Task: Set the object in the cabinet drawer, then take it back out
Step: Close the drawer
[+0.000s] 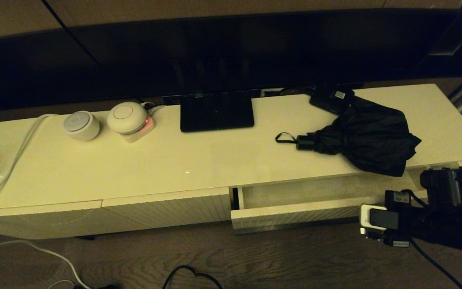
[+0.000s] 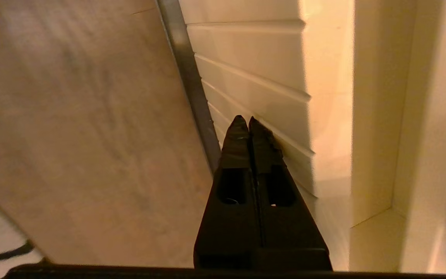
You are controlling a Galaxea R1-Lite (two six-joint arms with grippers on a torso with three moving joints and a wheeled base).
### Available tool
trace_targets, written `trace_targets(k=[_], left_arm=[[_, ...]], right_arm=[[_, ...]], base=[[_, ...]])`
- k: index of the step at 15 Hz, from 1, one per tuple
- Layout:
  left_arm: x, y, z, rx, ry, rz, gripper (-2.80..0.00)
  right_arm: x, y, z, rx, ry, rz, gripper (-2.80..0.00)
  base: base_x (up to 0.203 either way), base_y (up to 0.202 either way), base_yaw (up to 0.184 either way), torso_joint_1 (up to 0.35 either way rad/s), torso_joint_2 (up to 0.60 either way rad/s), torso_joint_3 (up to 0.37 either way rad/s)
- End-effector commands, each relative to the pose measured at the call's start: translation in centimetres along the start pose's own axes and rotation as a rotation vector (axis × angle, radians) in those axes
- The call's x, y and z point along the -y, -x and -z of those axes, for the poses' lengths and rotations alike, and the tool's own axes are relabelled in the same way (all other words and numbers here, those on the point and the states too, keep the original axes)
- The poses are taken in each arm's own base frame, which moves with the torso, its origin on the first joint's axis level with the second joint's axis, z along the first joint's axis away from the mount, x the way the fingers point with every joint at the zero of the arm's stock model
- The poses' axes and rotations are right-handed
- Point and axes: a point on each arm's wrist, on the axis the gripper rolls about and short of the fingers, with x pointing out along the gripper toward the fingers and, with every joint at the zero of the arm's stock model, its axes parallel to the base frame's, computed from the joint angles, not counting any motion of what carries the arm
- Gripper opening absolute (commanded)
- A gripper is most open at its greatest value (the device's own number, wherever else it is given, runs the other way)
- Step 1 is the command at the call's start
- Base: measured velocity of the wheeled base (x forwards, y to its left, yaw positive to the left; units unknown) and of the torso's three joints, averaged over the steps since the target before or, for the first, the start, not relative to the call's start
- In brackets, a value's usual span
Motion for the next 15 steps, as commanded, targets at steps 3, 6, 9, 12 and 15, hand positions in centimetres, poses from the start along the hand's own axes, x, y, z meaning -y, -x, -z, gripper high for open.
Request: trace_targets(k=[3, 6, 9, 12, 15], left_arm=[[0.0, 0.0, 0.1, -0.003, 0.000, 0.000, -2.80], [0.0, 0.0, 0.1, -0.003, 0.000, 0.000, -2.80], [0.0, 0.0, 0.1, -0.003, -0.001, 0.000, -2.80], [0.0, 0.0, 0.1, -0.003, 0.000, 0.000, -2.80], [0.0, 0.0, 0.1, -0.003, 0.000, 0.000, -2.80]], right_arm=[[2.3, -1.5, -0.3, -0.003, 0.013, 0.061, -2.80], [3.4, -2.1, -0.4, -0.014, 0.015, 0.092, -2.80], [4.3, -2.9, -0.5, -0.013, 0.018, 0.115, -2.80], [5.1, -2.9, -0.6, -0.033, 0.019, 0.144, -2.80], [5.0, -0.6, -1.0, -0.033, 0.023, 0.169, -2.80]], base=[[0.000, 0.000, 0.000, 0.000, 0.00, 0.000], [0.000, 0.000, 0.000, 0.000, 0.00, 0.000], [0.000, 0.000, 0.000, 0.000, 0.00, 0.000], [0.000, 0.000, 0.000, 0.000, 0.00, 0.000], [0.000, 0.000, 0.000, 0.000, 0.00, 0.000]])
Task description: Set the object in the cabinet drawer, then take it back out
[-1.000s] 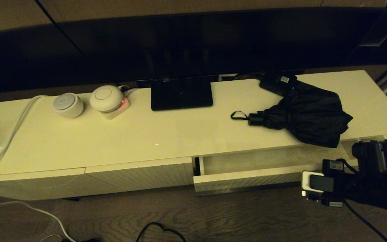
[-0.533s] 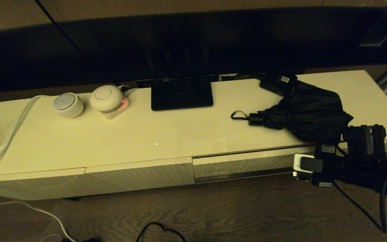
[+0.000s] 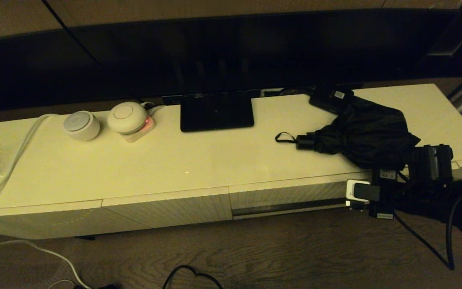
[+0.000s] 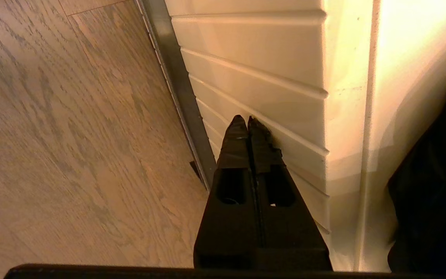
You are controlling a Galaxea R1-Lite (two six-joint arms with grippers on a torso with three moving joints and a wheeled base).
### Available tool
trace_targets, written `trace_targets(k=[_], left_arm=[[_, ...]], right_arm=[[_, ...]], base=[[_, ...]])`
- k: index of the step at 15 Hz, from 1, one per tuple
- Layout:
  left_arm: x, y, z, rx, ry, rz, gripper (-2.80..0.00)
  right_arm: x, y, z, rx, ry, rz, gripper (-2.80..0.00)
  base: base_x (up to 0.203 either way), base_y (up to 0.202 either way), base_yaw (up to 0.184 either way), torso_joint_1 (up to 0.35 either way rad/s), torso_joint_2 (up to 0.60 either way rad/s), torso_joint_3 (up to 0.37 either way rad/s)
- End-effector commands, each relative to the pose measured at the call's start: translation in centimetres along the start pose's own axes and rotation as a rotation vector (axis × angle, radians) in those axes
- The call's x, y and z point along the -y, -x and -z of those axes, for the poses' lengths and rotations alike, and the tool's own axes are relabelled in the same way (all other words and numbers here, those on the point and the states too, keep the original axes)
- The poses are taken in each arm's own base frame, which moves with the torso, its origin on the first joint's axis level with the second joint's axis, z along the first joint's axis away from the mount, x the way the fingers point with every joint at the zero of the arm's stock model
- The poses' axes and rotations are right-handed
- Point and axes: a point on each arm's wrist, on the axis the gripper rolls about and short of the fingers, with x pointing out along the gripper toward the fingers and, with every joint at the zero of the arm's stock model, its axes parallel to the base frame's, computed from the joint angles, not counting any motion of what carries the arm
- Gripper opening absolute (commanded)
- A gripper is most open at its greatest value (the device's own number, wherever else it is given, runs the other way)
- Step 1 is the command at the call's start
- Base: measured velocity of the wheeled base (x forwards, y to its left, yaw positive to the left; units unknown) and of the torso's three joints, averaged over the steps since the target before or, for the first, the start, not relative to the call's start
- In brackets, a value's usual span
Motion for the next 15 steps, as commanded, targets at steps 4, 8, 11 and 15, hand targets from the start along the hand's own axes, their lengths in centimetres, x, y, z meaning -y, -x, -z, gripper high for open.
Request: trace_targets(k=[4, 8, 11, 15], left_arm=[[0.0, 0.0, 0.1, -0.003, -0.001, 0.000, -2.80], [0.0, 0.0, 0.1, -0.003, 0.000, 0.000, -2.80], [0.0, 0.0, 0.1, -0.003, -0.001, 0.000, -2.80], [0.0, 0.0, 0.1, -0.003, -0.001, 0.000, -2.80]], right_arm=[[-0.1, 8.3, -0.5, 0.018, 0.009, 0.065, -2.80], [-0.7, 16.6, -0.9, 0.045, 0.000, 0.187, -2.80], [-3.2, 22.9, -0.6, 0.054, -0.092, 0.228, -2.80], [-9.5, 28.8, 0.5, 0.002, -0.447, 0.177, -2.80]], base=[[0.000, 0.000, 0.000, 0.000, 0.00, 0.000], [0.000, 0.000, 0.000, 0.000, 0.00, 0.000], [0.000, 0.000, 0.000, 0.000, 0.00, 0.000], [0.000, 0.000, 0.000, 0.000, 0.00, 0.000]])
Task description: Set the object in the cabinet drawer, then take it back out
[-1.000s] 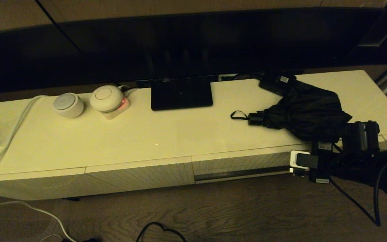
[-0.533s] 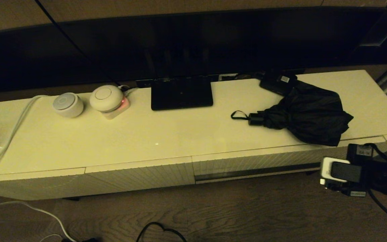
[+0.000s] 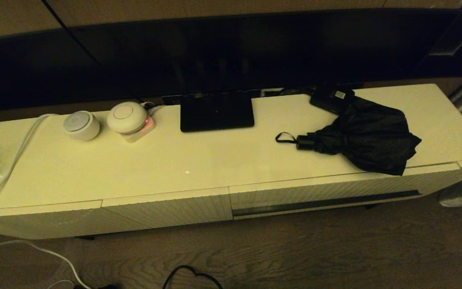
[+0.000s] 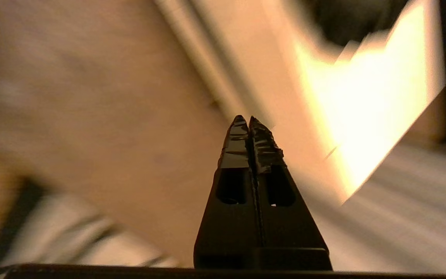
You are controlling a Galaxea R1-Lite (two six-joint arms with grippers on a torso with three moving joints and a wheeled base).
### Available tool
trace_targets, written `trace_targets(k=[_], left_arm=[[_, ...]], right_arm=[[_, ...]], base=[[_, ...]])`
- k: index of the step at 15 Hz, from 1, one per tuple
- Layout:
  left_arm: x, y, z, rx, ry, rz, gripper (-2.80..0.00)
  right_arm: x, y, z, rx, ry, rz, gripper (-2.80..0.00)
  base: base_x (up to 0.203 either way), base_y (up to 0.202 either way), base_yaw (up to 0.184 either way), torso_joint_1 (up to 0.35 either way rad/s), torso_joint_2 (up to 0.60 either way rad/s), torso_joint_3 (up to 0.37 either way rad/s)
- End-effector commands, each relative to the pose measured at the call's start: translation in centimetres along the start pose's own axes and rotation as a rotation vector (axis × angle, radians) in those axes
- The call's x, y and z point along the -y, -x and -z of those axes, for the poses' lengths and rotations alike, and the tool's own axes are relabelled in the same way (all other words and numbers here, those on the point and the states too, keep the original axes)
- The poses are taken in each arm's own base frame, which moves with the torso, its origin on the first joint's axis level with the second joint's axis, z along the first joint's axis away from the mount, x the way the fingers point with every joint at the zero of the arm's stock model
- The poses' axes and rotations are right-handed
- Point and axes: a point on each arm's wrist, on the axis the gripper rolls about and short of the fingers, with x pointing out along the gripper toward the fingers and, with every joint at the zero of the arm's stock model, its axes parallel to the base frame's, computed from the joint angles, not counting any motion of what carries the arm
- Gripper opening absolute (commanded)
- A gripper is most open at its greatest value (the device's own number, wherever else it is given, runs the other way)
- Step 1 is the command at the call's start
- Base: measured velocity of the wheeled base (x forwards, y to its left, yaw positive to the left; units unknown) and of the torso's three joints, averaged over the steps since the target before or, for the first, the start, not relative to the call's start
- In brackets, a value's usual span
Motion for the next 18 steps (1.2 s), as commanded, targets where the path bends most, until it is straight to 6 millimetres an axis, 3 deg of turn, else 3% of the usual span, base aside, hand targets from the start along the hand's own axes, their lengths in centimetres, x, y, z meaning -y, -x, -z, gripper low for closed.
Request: trace_targets(k=[1, 5, 8, 11, 18], left_arm=[[0.0, 0.0, 0.1, -0.003, 0.001, 0.000, -2.80], [0.0, 0.0, 0.1, -0.003, 0.001, 0.000, -2.80], [0.0, 0.0, 0.1, -0.003, 0.001, 0.000, -2.80], [0.0, 0.0, 0.1, -0.003, 0.001, 0.000, -2.80], [0.0, 0.0, 0.1, -0.003, -0.001, 0.000, -2.80]], right_arm=[[-3.7, 5.1, 1.8, -0.009, -0.272, 0.031, -2.80], [-7.0, 7.3, 3.3, -0.049, -0.629, 0.049, -2.80], [-8.3, 5.6, 4.4, -0.093, -0.837, 0.054, -2.80], [-10.1, 3.4, 5.7, -0.091, -0.870, 0.059, -2.80], [-11.1, 3.9, 6.5, -0.020, -0.886, 0.010, -2.80]], base=[[0.000, 0.000, 0.000, 0.000, 0.00, 0.000], [0.000, 0.000, 0.000, 0.000, 0.00, 0.000], [0.000, 0.000, 0.000, 0.000, 0.00, 0.000], [0.000, 0.000, 0.000, 0.000, 0.00, 0.000], [0.000, 0.000, 0.000, 0.000, 0.00, 0.000]])
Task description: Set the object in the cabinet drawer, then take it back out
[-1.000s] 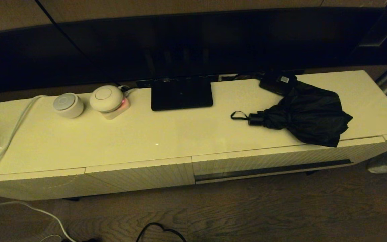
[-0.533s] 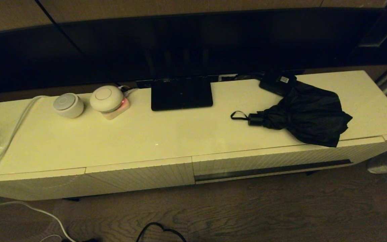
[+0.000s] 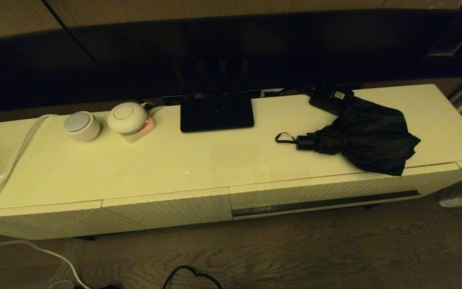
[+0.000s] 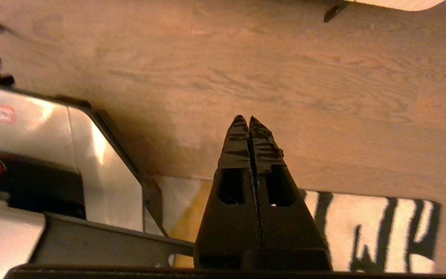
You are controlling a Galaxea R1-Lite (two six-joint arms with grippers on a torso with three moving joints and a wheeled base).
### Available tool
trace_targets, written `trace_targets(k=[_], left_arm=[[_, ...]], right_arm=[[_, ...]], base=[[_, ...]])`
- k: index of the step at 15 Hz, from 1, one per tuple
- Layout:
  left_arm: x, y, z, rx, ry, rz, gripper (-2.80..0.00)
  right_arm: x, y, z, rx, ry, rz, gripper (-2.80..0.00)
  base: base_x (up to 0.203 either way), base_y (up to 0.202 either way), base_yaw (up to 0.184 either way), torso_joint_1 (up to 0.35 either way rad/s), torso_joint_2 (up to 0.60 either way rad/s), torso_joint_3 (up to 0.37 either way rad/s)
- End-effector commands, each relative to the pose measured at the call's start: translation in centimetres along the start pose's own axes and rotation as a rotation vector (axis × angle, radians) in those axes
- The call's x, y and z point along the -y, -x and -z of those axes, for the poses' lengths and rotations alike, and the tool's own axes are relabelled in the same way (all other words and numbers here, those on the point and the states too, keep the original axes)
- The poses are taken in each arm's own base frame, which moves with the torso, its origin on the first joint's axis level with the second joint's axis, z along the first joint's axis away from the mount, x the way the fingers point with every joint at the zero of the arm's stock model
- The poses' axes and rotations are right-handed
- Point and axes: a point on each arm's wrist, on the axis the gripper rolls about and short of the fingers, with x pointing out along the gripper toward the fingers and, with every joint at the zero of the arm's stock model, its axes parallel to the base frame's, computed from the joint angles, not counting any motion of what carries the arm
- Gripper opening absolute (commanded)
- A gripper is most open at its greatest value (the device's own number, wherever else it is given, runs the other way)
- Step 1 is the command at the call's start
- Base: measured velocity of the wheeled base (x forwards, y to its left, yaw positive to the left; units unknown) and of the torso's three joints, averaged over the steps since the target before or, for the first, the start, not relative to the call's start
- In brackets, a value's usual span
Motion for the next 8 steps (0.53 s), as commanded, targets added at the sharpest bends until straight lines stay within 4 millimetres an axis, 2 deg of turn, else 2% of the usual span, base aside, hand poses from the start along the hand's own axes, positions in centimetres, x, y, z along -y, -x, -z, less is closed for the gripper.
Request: trace_targets(k=[1, 4, 8], left_arm=[[0.0, 0.0, 0.1, -0.003, -0.001, 0.000, -2.80], [0.0, 0.0, 0.1, -0.003, 0.000, 0.000, -2.80], [0.0, 0.0, 0.1, -0.003, -0.001, 0.000, -2.80]], right_arm=[[-0.2, 0.4, 0.8, 0.042, -0.041, 0.017, -2.80], [-0.4, 1.2, 1.9, 0.144, -0.063, 0.030, -2.80], [-0.3, 0.0, 1.4, 0.374, -0.039, 0.067, -2.80]], base=[[0.000, 0.000, 0.000, 0.000, 0.00, 0.000], [0.000, 0.000, 0.000, 0.000, 0.00, 0.000], [0.000, 0.000, 0.000, 0.000, 0.00, 0.000]])
